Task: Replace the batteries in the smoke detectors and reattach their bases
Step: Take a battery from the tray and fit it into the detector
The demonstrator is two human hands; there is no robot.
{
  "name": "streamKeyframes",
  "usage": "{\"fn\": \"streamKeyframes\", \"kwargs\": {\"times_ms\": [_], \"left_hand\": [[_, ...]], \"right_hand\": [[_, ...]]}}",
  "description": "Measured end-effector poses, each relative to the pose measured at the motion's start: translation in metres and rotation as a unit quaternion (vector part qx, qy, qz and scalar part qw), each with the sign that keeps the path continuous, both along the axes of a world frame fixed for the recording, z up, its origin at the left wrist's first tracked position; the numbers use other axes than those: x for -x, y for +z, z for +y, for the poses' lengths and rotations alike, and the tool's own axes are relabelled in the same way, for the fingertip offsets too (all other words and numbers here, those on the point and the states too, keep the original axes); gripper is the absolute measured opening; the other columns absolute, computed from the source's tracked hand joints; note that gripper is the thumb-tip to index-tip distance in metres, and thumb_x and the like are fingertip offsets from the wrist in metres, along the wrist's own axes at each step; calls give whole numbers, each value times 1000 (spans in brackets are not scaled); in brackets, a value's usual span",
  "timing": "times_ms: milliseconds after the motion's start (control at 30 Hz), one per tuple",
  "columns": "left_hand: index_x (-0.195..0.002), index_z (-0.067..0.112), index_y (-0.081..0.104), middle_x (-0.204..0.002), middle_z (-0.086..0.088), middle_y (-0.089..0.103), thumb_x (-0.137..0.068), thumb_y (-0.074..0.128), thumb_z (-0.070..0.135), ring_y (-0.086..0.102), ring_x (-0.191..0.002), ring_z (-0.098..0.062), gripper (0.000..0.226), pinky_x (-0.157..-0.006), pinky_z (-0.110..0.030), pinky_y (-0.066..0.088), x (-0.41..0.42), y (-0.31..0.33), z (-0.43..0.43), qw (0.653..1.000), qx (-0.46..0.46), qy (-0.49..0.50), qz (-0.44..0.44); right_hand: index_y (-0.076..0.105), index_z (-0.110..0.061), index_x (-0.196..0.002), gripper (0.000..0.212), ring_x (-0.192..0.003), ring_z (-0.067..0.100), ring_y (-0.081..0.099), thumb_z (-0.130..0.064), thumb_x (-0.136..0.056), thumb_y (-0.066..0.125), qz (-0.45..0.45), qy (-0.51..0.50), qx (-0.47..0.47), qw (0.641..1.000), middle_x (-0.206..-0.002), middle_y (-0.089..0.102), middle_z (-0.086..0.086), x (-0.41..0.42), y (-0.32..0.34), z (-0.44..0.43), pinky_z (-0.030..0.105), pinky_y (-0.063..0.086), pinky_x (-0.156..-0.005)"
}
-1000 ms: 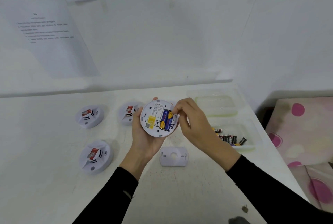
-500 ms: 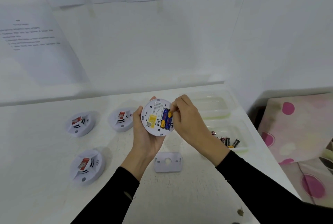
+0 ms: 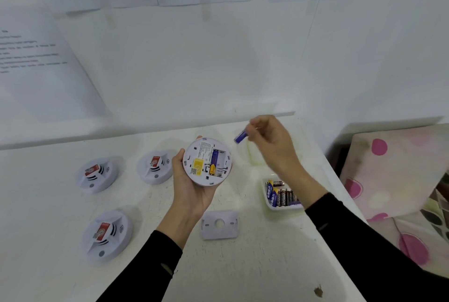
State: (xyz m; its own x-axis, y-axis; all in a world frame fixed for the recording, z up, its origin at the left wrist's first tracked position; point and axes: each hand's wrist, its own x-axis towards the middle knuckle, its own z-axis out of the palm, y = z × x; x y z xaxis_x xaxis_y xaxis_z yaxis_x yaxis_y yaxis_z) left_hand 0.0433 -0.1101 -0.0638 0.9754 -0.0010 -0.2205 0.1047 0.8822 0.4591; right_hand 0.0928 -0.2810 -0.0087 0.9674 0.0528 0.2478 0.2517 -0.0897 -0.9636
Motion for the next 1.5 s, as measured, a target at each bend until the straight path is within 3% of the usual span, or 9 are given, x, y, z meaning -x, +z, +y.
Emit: {"fn": "streamKeyframes", "kwargs": {"times_ms": [167,300,433,600,733,867,1033,1200,1500], "left_hand": [[-107,19,74,-115,-14,71,-100,38,43,68,-106,-36,44,-94,-56,50,3,2,5,1000,17,10,-3],[-100,19,78,-110,-14,73,-98,40,43,73,-96,-34,45,-91,-55,51,4,6,6,1000,19,11,0],[-114,20,68,-113,-14,71,-97,40,44,70,-101,-35,40,-95,-54,49,3,7,4,1000,12,2,-4],[-121,21,65,-122,-14,67,-98,40,45,57,-122,-41,42,-107,-57,41,2,4,2,1000,19,-15,-6],[-126,21,61,-127,-15,64,-97,41,45,47,-133,-44,43,-110,-57,38,1,2,1,999,25,-21,-4],[-120,21,65,-118,-15,68,-91,46,45,66,-109,-37,43,-96,-52,49,2,8,-2,1000,-1,-14,-4],[-128,16,58,-107,-13,72,-90,45,47,71,-94,-26,51,-83,-39,58,5,14,-7,999,-42,-14,-8],[-135,15,54,-107,-11,71,-91,44,47,71,-95,-24,56,-83,-37,58,5,16,-5,998,-55,-15,-5],[-117,16,62,-101,-8,73,-103,30,44,71,-89,-20,45,-75,-32,60,7,22,-9,999,-47,-26,-9]], "right_hand": [[64,-7,-98,10,-81,19,62,-11,-89,65,102,-95,189,972,-89,68,-1,-60,-39,-41,10,42,-59],[63,-4,-96,12,-84,19,58,-8,-86,67,135,-78,303,940,-96,67,10,-81,-63,-52,21,41,-64],[65,-8,-79,8,-85,23,65,-9,-87,65,127,-57,375,917,-92,70,8,-88,-68,-53,32,50,-75],[70,-8,-90,13,-95,26,64,-10,-91,57,124,-50,447,884,-99,70,9,-92,-71,-55,35,51,-83],[68,-9,-104,16,-92,19,64,-9,-93,56,-6,-62,347,936,-111,64,7,-63,-48,-34,33,53,-86],[63,-11,-114,27,-112,10,56,-6,-87,62,-187,55,232,953,-121,60,3,3,-15,3,20,44,-98],[43,-15,-133,53,-134,9,36,-10,-84,65,-138,156,258,943,-143,44,0,42,-10,23,16,30,-107],[42,-7,-131,57,-128,15,37,-6,-80,66,-153,148,273,938,-133,46,3,44,-12,27,23,33,-105],[38,-17,-110,54,-97,11,31,-12,-64,66,-207,109,328,915,-111,36,-5,37,-6,34,11,29,-83]]}}
